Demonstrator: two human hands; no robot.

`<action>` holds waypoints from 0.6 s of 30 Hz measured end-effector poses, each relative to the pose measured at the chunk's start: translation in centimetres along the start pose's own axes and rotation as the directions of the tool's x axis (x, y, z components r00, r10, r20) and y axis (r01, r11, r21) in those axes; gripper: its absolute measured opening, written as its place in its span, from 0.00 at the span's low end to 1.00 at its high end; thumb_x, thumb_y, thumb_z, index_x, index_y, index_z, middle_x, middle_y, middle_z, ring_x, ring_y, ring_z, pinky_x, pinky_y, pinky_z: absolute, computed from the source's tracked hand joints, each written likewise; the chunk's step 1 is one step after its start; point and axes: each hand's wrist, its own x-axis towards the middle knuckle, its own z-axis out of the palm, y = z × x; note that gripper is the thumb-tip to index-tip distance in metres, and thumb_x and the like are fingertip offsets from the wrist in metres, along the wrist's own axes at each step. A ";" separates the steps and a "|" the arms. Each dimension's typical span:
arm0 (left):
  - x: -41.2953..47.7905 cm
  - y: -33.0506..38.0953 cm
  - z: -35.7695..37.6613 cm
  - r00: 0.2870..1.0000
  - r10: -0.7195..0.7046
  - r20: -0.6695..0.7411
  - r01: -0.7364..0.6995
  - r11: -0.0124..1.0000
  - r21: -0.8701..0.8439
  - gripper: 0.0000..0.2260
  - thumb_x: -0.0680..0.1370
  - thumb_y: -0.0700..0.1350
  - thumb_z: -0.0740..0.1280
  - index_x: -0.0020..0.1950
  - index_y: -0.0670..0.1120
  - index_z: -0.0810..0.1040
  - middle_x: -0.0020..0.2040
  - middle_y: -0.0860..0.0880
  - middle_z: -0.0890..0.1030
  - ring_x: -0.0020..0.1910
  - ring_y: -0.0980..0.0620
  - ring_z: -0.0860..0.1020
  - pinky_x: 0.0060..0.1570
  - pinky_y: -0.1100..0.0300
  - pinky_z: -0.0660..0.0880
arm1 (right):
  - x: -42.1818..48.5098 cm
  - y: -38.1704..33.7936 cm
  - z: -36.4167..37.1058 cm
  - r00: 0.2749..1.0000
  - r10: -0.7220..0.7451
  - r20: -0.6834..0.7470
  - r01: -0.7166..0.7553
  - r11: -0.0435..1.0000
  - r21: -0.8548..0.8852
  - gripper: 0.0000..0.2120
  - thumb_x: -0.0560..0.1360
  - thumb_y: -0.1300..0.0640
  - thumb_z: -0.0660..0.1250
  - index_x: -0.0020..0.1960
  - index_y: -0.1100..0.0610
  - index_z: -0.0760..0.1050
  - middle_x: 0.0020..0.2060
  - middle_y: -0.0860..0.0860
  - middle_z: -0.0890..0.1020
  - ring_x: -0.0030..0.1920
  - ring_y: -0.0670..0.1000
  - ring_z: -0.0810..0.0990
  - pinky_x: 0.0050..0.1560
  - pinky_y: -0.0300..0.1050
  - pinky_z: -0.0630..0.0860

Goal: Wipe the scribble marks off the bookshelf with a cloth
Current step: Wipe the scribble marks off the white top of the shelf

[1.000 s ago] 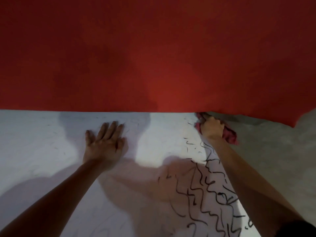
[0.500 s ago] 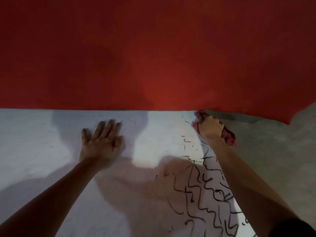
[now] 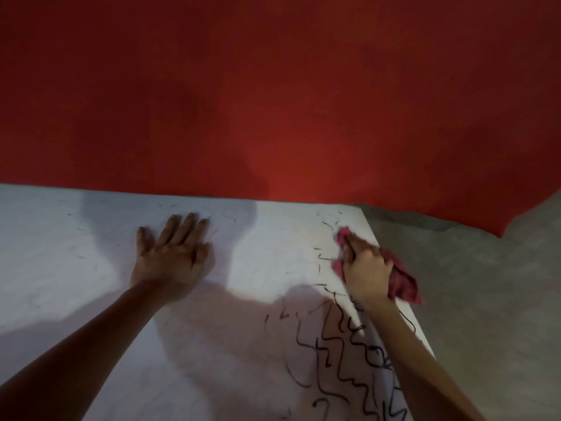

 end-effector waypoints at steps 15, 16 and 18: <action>-0.3 0.1 -0.2 1.000 0.009 -0.003 -0.009 1.000 -0.010 0.39 0.66 0.61 0.28 0.78 0.58 0.43 0.78 0.57 0.42 0.77 0.55 0.42 0.72 0.44 0.42 | -5.1 -0.5 -0.3 0.972 -0.228 0.049 0.225 0.972 0.060 0.24 0.72 0.49 0.52 0.58 0.52 0.81 0.56 0.49 0.83 0.55 0.56 0.81 0.53 0.55 0.73; -0.3 0.2 -0.2 1.000 0.012 -0.006 -0.012 1.000 -0.015 0.40 0.65 0.61 0.27 0.78 0.58 0.43 0.78 0.57 0.42 0.77 0.55 0.43 0.72 0.44 0.42 | -4.2 -0.7 -0.1 0.971 -0.236 0.033 0.234 0.970 0.063 0.23 0.72 0.49 0.53 0.59 0.53 0.81 0.56 0.49 0.83 0.55 0.56 0.81 0.54 0.55 0.73; -0.1 0.1 -0.2 1.000 0.010 -0.013 -0.010 1.000 -0.022 0.41 0.65 0.61 0.27 0.78 0.58 0.43 0.78 0.57 0.42 0.77 0.55 0.43 0.72 0.45 0.42 | -1.2 -1.2 0.7 0.971 -0.231 0.064 0.228 0.972 0.051 0.21 0.75 0.52 0.56 0.62 0.53 0.79 0.58 0.50 0.82 0.57 0.56 0.80 0.59 0.53 0.69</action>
